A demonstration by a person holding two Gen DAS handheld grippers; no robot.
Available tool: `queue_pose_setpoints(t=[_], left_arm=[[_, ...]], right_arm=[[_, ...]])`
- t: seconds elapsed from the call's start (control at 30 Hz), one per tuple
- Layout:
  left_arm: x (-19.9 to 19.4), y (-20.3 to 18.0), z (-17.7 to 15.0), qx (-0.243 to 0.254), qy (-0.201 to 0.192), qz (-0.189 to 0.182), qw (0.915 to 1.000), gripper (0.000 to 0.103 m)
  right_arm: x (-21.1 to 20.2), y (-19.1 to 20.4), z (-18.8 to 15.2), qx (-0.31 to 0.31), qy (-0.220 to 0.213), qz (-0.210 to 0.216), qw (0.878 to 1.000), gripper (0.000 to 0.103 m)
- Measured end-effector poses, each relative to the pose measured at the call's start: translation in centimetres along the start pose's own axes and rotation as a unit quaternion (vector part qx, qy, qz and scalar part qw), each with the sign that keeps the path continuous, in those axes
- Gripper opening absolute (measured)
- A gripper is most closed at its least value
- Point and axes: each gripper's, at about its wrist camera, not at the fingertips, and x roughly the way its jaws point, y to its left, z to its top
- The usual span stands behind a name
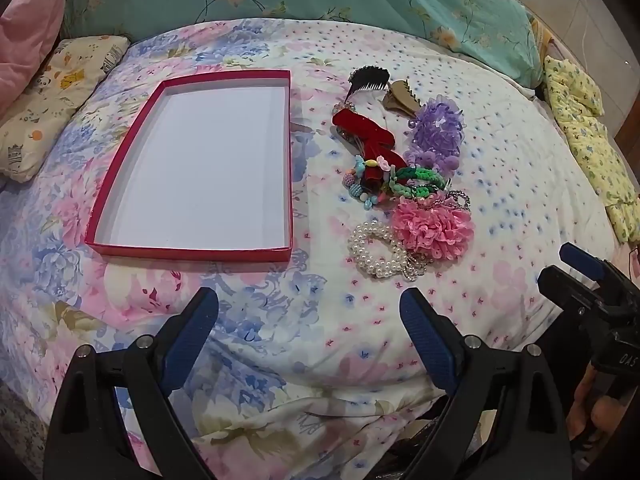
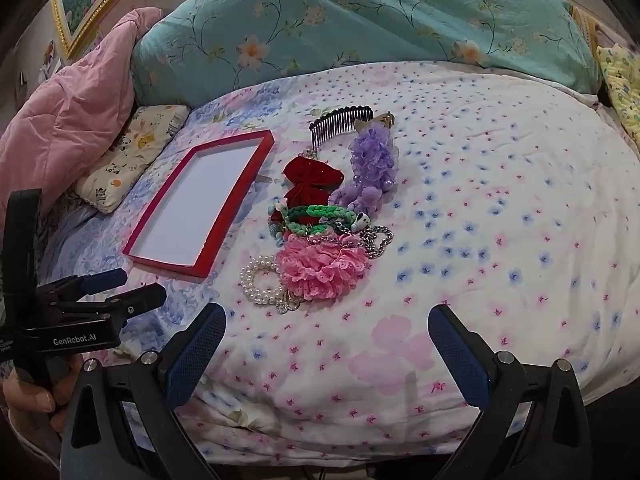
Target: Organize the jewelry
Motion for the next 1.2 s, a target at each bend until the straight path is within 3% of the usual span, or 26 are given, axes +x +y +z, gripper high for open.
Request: queue_pose_setpoints(t=[1.03,1.2], left_arm=[[1.1,0.4,-0.4,-0.003,0.004,-0.004,1.0000,0.093],[1.9,0.5,0.2,-0.011,0.032,-0.015,0.9993,0.093]], right_arm=[[0.5,-0.4,0.1,0.007,0.006,0.007,1.000,0.102],[0.8,-0.9,0.3,0.012,0.005,0.009,1.000,0.102]])
